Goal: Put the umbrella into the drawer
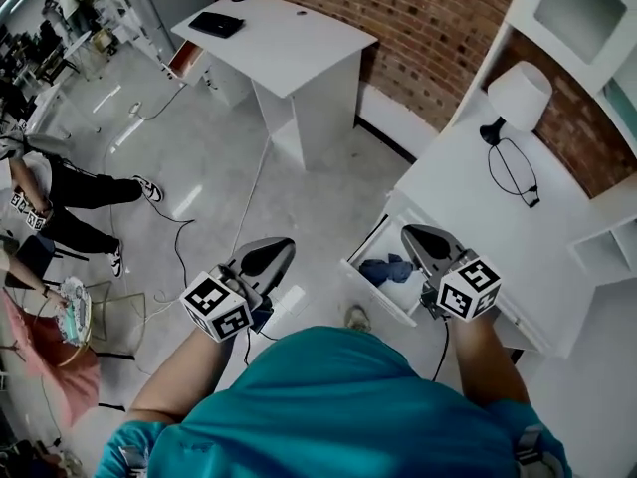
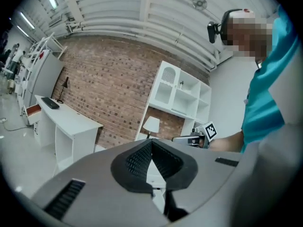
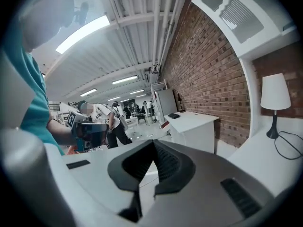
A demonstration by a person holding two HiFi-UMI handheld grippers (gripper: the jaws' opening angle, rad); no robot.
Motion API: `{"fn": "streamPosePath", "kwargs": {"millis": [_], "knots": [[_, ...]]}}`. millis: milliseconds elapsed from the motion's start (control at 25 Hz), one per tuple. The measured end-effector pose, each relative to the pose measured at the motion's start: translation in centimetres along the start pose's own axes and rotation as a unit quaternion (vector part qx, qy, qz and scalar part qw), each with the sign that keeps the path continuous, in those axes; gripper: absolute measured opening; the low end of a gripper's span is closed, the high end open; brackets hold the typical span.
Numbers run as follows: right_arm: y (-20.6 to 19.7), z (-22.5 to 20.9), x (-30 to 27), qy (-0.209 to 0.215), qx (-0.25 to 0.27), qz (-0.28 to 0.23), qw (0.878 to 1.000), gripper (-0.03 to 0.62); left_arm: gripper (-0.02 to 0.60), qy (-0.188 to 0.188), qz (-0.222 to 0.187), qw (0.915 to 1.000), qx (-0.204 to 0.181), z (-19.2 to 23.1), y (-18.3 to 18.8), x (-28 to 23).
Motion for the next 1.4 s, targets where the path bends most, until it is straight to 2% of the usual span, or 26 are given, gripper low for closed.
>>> {"fn": "streamPosePath", "kwargs": {"millis": [240, 400, 720, 1400], "knots": [[1.3, 2.6, 1.3, -0.001, -0.009, -0.011, 1.000, 0.021, 0.014, 0.032, -0.021, 0.9991, -0.019, -0.3, 2.5, 4.9], [2.2, 3.3, 1.7, -0.010, -0.007, -0.022, 1.000, 0.021, 0.014, 0.037, -0.034, 0.9987, -0.011, -0.2, 2.7, 6.3], [2.9, 4.5, 1.3, -0.014, 0.003, -0.023, 1.000, 0.021, 0.014, 0.033, -0.044, 0.9984, -0.011, -0.1, 3.3, 7.0], [3.4, 4.9, 0.1, -0.012, 0.011, -0.016, 1.000, 0.020, 0.014, 0.030, -0.038, 0.9988, -0.013, 0.8, 3.4, 7.3]]}}
Point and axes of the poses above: the fingertips, and each gripper's own axes: x backward along the fingers, z to its left, y out of its top, the point moved 1 cm from there along x, backward along the fingers, and after that the axes turned 15 degrees about z, right-handed, at the moved point
